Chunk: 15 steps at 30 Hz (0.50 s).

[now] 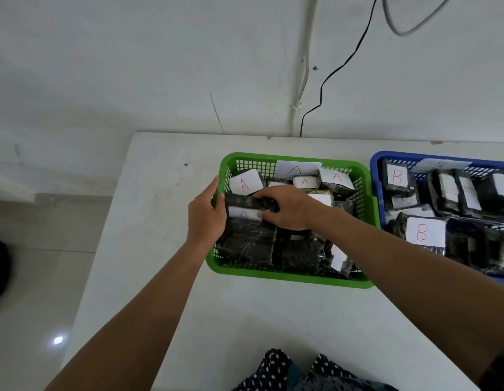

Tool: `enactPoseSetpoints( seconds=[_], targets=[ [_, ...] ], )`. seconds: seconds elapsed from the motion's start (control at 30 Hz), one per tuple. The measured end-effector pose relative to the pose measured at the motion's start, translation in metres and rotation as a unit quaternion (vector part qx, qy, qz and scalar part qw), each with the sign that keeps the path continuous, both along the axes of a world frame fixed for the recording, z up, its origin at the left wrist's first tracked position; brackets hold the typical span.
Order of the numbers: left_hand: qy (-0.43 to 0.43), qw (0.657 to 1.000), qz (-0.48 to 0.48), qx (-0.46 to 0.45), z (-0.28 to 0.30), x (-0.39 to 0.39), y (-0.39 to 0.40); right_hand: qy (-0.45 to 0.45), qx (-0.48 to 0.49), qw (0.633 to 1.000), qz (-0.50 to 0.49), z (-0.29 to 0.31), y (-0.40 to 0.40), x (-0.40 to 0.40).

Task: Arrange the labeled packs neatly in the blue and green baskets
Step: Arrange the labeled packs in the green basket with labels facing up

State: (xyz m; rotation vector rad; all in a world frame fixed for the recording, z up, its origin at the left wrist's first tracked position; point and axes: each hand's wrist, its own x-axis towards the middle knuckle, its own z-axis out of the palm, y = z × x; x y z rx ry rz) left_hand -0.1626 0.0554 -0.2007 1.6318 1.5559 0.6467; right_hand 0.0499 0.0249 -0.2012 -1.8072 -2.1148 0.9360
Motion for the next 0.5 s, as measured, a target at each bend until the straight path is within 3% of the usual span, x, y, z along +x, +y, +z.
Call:
enactPoseSetpoints(
  seconds=[0.13,0.27,0.43,0.5],
  targets=[
    [-0.004,1.000,0.003,-0.003,-0.003,-0.002,0.002,0.140,-0.015,0.982,-0.129,0.007,0.003,0.003],
    [-0.001,1.000,-0.001,-0.003,-0.002,-0.003,0.002,0.089,-0.056,0.989,-0.100,0.010,0.005,0.004],
    [-0.004,1.000,0.005,-0.001,-0.001,-0.001,0.001,-0.058,-0.084,0.995,-0.009,0.005,0.002,-0.003],
    [-0.007,1.000,0.009,-0.003,0.000,0.001,0.000,-0.052,-0.066,0.996,-0.023,0.006,0.004,-0.005]
  ],
)
